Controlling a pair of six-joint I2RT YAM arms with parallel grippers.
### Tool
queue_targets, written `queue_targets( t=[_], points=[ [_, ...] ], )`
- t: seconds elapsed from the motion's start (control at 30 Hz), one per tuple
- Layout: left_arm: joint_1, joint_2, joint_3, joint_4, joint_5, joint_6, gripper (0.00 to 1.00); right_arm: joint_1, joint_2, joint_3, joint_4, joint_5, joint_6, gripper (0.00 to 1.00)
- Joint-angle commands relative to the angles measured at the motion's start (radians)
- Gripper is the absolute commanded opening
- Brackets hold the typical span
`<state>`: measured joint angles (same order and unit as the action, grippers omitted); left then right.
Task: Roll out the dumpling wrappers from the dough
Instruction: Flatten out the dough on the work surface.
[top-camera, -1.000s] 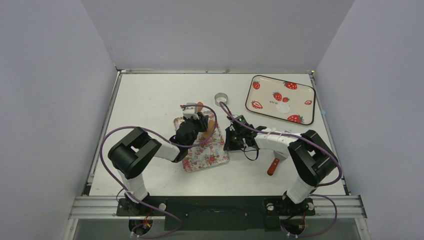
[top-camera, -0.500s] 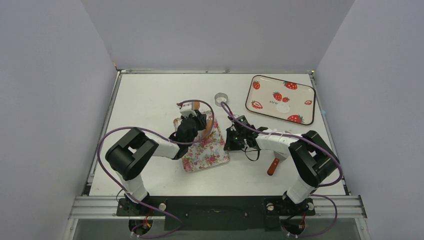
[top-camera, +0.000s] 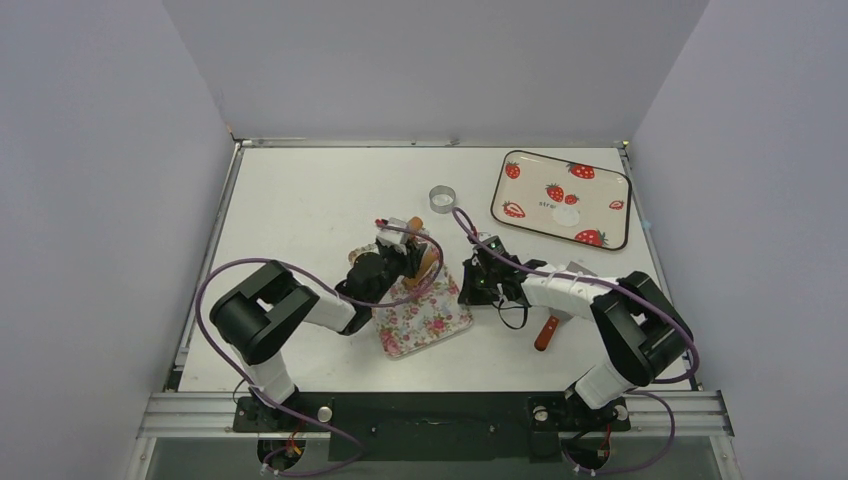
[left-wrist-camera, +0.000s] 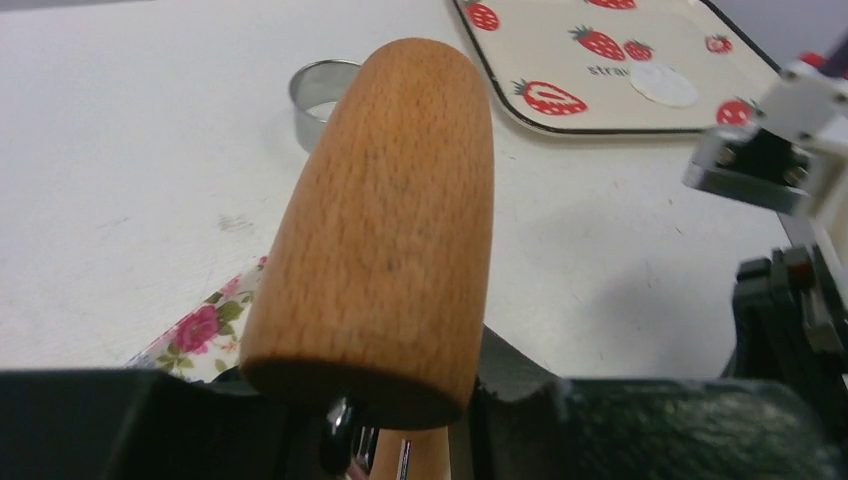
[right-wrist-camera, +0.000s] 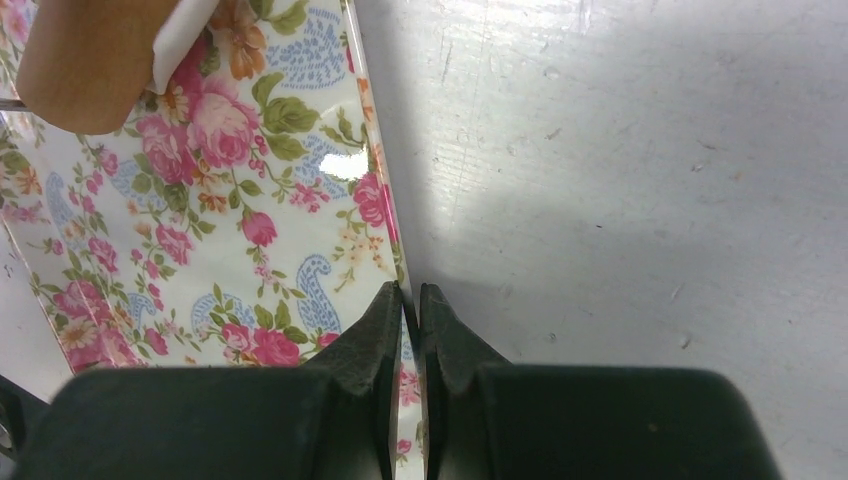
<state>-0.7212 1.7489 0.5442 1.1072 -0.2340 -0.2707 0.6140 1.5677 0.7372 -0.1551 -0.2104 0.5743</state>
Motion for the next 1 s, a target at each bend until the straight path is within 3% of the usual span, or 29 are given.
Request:
queue_targets(
  t=[0.0,0.17,0.27,0.4,0.6,0.8,0.97],
  points=[
    [-0.041,0.01,-0.054,-0.05,0.198,0.298,0.0,-0.042,0.019,-0.048,-0.205,0.199,0.001,0.0],
    [-0.083,-0.006,-0.03,-0.035,0.2,0.459,0.0,-0.046,0.009,-0.047,-0.196,0.2,-0.002,0.0],
    [-0.086,-0.026,-0.021,-0.095,0.27,0.497,0.0,-0.047,0.009,-0.051,-0.181,0.194,-0.004,0.0],
    [-0.114,-0.015,-0.038,-0.178,0.382,0.432,0.0,-0.049,0.002,-0.049,-0.17,0.191,0.0,0.0],
    [-0.178,-0.029,-0.068,-0.165,0.41,0.416,0.0,-0.051,-0.017,-0.063,-0.163,0.184,-0.003,0.0],
    [-0.183,-0.04,-0.07,-0.188,0.383,0.416,0.0,-0.058,-0.037,-0.067,-0.158,0.188,0.001,0.0],
    [-0.183,-0.099,-0.065,-0.218,0.443,0.436,0.0,-0.059,-0.026,-0.061,-0.15,0.182,0.004,0.0]
  ],
)
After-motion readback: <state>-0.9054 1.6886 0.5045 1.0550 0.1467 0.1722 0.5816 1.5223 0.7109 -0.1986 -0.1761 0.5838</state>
